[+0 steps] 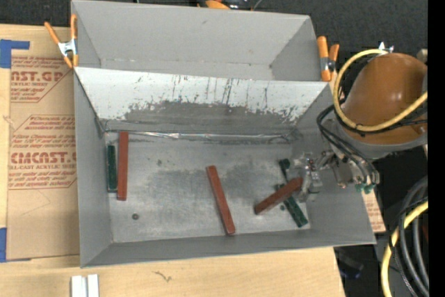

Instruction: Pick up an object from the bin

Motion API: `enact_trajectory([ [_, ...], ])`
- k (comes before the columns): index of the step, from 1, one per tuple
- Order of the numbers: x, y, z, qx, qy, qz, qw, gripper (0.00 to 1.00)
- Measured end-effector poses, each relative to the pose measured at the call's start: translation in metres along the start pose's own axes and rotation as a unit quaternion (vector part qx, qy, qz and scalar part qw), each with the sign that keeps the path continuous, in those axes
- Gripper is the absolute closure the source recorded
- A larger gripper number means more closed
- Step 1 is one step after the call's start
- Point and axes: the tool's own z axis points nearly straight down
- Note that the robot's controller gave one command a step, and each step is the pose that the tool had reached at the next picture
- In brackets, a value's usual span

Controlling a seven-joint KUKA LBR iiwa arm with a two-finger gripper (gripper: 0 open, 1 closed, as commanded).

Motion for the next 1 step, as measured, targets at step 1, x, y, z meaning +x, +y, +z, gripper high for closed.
enact_trajectory([
  [1,-0.0144,0.0045,-0.045,-0.001,0.0012,-0.22,0.9755,1.0],
])
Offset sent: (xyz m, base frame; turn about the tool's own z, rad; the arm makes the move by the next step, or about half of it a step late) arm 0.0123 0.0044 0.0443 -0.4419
